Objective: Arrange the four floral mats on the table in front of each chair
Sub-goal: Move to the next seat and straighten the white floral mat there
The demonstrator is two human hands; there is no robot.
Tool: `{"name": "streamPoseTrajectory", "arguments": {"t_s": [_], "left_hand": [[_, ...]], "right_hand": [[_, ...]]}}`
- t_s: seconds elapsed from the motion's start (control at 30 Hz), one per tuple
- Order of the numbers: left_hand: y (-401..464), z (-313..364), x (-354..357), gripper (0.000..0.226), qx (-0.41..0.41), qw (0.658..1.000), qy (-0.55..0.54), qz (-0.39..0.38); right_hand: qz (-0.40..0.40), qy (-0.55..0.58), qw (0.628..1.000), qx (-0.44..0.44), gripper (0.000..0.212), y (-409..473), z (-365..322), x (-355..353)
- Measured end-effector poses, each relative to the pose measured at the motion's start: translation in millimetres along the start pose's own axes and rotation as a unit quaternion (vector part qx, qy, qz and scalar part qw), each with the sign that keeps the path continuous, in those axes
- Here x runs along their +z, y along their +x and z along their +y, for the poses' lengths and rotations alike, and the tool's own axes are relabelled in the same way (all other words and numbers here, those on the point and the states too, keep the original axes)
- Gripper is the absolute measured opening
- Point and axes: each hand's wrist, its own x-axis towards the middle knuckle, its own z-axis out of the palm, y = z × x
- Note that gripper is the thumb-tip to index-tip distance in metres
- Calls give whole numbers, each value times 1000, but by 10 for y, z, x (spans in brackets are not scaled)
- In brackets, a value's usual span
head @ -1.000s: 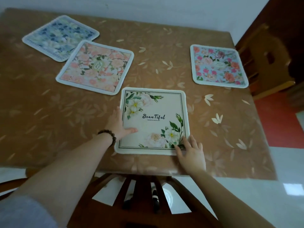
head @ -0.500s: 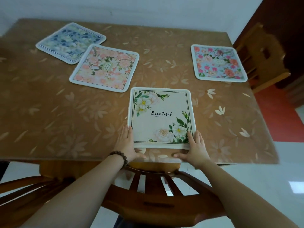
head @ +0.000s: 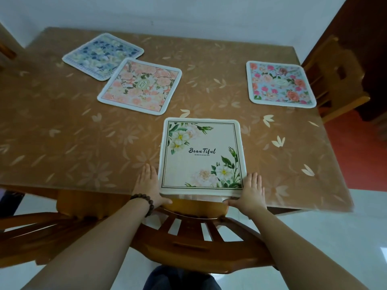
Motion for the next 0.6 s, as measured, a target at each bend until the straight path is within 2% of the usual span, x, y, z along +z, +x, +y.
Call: {"name": "streamPoseTrajectory", "arguments": {"t_s": [0.3,0.5,0.6], "left_hand": [[41,7,23,136,51,998,-37,11],[44,19,57,133,44,997,-54,28],[44,16,80,132,42,997,-50,31]], "right_hand": [[-4,51,998,25,116,-78,-75,79],[28,87,995,44,98,-111,-84,107],[23,87,994,56,99,-130,-65,109]]}}
